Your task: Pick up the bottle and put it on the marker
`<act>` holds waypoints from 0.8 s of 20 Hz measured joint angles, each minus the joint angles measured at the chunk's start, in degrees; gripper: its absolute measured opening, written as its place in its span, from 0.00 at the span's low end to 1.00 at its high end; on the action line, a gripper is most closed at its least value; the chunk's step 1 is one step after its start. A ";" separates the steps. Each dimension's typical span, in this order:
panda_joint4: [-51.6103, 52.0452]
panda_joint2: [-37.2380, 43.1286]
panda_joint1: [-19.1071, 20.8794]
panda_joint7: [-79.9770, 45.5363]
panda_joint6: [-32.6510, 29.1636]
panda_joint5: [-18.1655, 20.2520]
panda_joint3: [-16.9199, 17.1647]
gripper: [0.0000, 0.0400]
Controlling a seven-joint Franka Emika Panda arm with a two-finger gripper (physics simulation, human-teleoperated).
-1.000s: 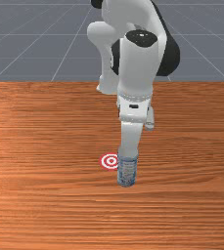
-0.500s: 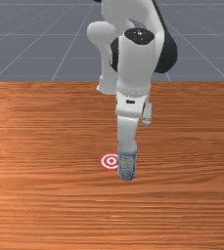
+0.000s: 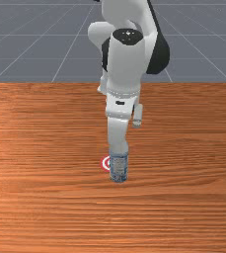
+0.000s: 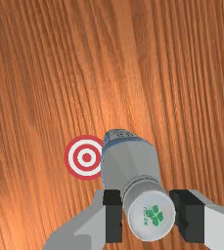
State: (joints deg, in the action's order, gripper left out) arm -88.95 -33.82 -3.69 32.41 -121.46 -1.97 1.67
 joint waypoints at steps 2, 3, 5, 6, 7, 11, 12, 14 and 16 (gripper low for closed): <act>0.05 0.00 0.01 -1.19 0.15 0.27 0.28 0.37; 0.02 0.05 0.21 -0.73 0.14 0.26 0.28 0.37; -0.35 0.19 1.25 4.73 -0.23 -0.37 -0.48 0.37; -0.57 0.39 1.93 8.98 -0.28 -0.91 -1.17 0.37; -1.52 0.97 1.94 8.90 -0.63 -0.95 -1.13 0.37; -5.84 3.64 1.45 3.04 -1.78 0.85 -0.44 0.37; -6.65 4.14 1.28 2.75 -2.06 0.50 -0.28 0.37; -8.65 5.36 0.47 -1.64 -2.53 0.38 0.60 0.37; -11.86 7.37 0.32 -2.49 -3.65 0.37 0.71 0.37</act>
State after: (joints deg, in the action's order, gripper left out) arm -100.82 -26.45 -3.36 29.93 -125.10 -1.60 2.39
